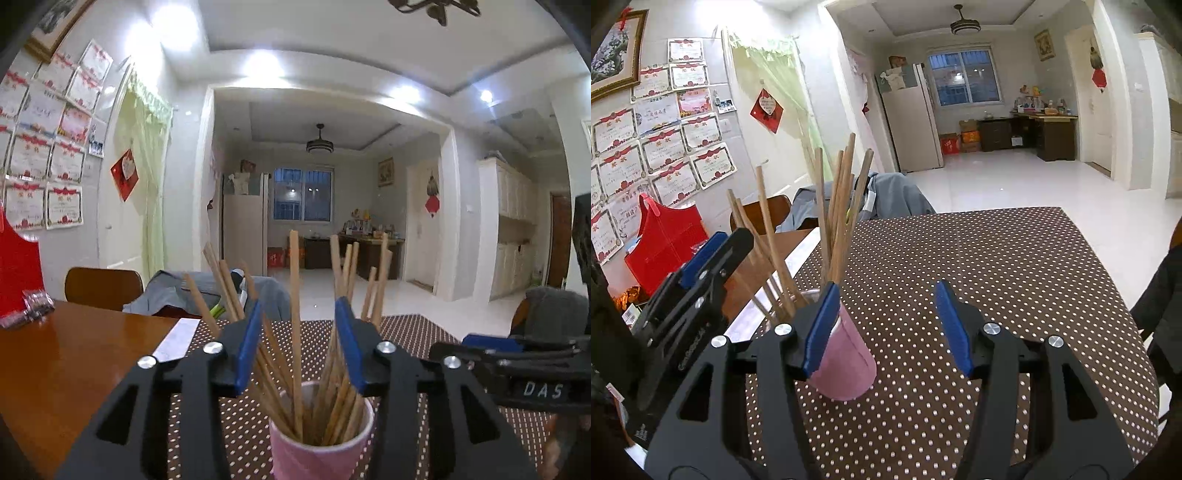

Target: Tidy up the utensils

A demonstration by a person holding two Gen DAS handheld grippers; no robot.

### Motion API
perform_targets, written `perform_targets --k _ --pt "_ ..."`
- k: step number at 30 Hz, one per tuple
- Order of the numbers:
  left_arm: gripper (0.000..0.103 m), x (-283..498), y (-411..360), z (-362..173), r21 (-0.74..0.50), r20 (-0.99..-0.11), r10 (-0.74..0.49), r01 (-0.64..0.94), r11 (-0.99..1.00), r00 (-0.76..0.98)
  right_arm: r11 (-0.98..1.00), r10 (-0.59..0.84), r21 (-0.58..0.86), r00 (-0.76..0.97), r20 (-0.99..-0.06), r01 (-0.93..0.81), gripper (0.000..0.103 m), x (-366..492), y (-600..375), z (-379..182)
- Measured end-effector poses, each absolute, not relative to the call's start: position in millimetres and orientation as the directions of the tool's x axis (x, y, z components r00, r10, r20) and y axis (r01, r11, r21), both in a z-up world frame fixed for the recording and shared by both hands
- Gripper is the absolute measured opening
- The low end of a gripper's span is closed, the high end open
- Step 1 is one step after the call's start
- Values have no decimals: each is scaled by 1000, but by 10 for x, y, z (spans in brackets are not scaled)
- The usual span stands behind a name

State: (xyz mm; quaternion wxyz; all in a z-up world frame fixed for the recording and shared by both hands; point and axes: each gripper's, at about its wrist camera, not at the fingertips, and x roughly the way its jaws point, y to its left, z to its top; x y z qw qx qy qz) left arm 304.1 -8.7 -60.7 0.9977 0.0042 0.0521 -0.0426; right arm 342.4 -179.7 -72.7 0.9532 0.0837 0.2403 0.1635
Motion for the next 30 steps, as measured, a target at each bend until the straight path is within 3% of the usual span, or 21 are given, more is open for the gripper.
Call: perform_targets --k 4,13,18,30 --pt "58 2800 -86 -518 18 -116 -87 89 996 989 936 342 236 840 -420 -263 58 3211 -1825 -667" --pt "70 2044 3 -233 15 -147 -97 100 995 984 940 323 232 874 -364 -251 67 2480 -1884 -473" --pt "71 1655 92 -121 11 -182 -90 93 996 979 951 288 203 905 -314 -233 75 1999 -1902 -347" --pt "75 674 106 -29 57 -164 -68 78 995 984 972 224 116 955 -193 -204 87 968 -1785 -240"
